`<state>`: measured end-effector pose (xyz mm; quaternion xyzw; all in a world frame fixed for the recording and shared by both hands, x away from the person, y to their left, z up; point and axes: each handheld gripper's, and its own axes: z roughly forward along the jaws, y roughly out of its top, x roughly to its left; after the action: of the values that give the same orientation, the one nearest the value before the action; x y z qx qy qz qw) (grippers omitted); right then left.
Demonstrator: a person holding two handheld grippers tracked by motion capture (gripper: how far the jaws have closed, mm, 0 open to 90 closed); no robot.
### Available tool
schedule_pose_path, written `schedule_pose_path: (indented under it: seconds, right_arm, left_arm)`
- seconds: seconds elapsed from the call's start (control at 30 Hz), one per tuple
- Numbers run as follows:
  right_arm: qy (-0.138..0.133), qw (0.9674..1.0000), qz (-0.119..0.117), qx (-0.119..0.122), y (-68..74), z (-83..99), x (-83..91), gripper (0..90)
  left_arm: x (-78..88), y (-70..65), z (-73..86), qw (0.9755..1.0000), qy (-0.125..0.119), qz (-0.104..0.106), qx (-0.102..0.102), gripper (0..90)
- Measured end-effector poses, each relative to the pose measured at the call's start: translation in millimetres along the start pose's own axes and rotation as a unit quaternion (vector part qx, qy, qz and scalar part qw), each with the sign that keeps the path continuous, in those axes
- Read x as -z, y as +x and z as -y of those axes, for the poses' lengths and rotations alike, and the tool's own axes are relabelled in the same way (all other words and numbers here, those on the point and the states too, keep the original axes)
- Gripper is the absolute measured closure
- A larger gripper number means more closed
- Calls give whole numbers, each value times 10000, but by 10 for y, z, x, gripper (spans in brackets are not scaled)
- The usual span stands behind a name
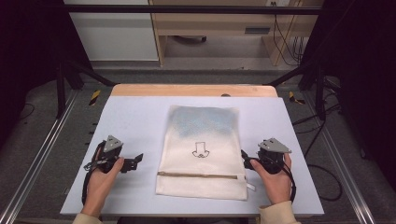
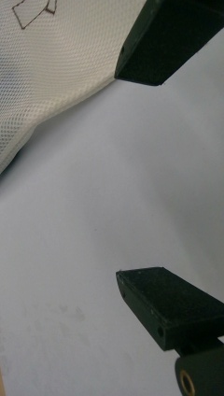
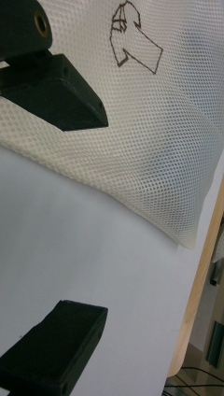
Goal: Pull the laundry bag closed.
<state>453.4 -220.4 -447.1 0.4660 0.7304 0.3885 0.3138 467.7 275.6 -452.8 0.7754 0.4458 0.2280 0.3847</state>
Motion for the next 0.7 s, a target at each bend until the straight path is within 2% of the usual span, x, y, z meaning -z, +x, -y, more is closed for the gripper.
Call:
schedule_pose_path:
  seconds: [0.13,0.2,0.23,0.3,0.33,0.4,0.47,0.5,0.53,0.7]
  right_arm:
    - [166,9998,-62,-28,33,-1,-18,89]
    - [320,9993,-193,-41,78,-6,-42,102]
    - [442,9984,-348,81,144,-22,-78,110]
    - [531,9976,-427,110,187,-39,-98,111]
    - [634,9966,-494,192,231,-58,-120,116]
    - [911,9932,-633,342,334,-105,-165,136]
    - [1108,9893,-785,540,433,-143,-209,164]
    - [1266,9849,-940,717,534,-183,-251,180]
    - [1266,9849,-940,717,534,-183,-251,180]
    - [1493,9735,-1336,1105,817,-333,-289,219]
  left_arm:
    - [106,-38,27,9998,117,83,-163,43]
    - [132,-78,62,9994,185,132,-271,43]
    - [160,-136,108,9984,311,180,-444,43]
    - [183,-164,138,9982,321,203,-471,43]
    - [208,-183,166,9983,265,303,-425,43]
    - [254,-212,213,9981,267,419,-370,41]
    - [277,-240,221,9975,370,377,-464,41]
    - [280,-239,212,9976,371,334,-471,43]
    - [275,-231,204,9976,383,310,-478,43]
    - [189,-185,219,9974,557,274,-357,47]
